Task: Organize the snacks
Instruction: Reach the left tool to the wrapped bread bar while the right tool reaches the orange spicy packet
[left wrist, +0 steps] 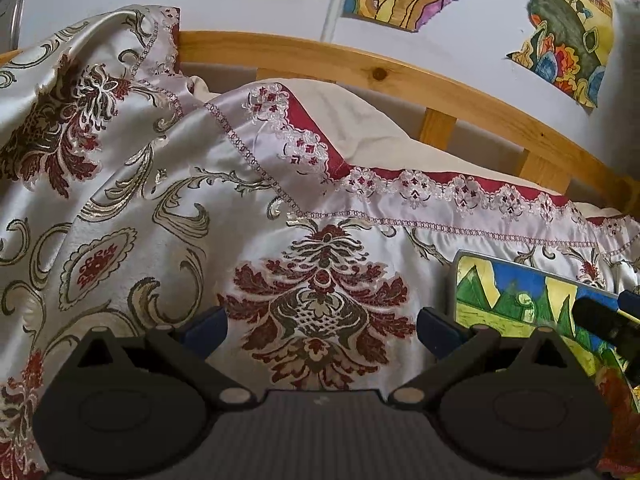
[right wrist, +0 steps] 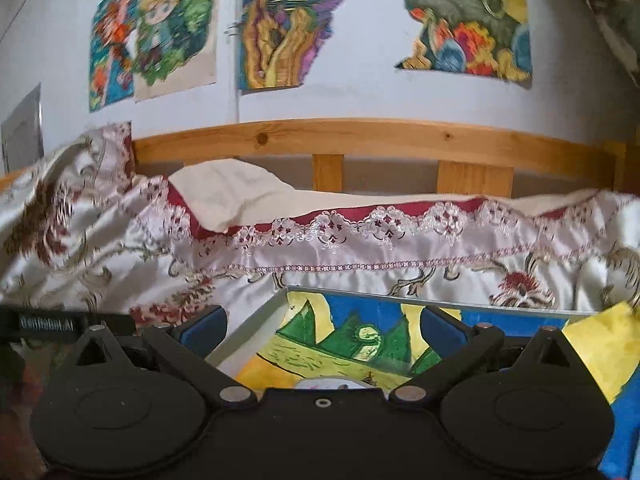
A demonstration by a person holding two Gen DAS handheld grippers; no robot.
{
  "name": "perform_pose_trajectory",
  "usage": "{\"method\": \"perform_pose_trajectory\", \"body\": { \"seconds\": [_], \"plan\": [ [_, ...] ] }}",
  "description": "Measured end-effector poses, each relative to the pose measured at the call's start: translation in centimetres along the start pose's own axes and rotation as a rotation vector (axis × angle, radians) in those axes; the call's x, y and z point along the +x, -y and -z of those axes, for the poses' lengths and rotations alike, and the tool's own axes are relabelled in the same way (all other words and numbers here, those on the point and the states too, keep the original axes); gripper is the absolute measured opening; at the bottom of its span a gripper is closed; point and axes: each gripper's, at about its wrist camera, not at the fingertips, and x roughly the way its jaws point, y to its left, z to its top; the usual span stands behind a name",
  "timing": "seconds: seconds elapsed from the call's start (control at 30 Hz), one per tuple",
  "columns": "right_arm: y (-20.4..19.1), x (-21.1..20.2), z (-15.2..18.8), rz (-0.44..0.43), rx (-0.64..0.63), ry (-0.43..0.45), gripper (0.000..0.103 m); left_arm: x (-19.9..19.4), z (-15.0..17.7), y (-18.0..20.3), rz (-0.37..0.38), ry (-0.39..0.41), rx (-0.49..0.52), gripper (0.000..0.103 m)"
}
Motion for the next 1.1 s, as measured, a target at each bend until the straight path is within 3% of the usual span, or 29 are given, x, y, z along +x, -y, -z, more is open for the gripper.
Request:
{"method": "perform_pose_trajectory", "body": {
  "seconds": [0.3,0.57,0.7,0.83,0.97,1.1],
  "plan": [
    [-4.6,0.7,0.2,0.082,-0.147,0.07,0.102,-1.3,-0.8,-0.5,-0.052,0.015,0.025,0.102],
    [-6.0,-1.6,-0.1,0.091,-0.162,0.16,0.102,-2.7,-0.7,-1.8,-0.096,-0.006,0.008,0.103],
    [-6.4,-4.9,-1.0,0.038,-0.131,0.236,0.102,-4.1,0.3,-2.3,-0.07,-0.007,0.068,0.103],
    [-6.9,-8.3,-1.2,-0.02,-0.085,0.28,0.102,-5.4,1.8,-2.5,-0.043,0.016,0.191,0.103],
    [-8.0,-10.3,-0.8,-0.056,-0.084,0.267,0.102,-6.4,3.3,-2.7,0.012,0.006,0.292,0.103],
    [-9.0,-11.2,0.2,-0.089,-0.07,0.237,0.102,-6.6,4.0,-3.2,0.057,-0.023,0.285,0.103]
  ]
}}
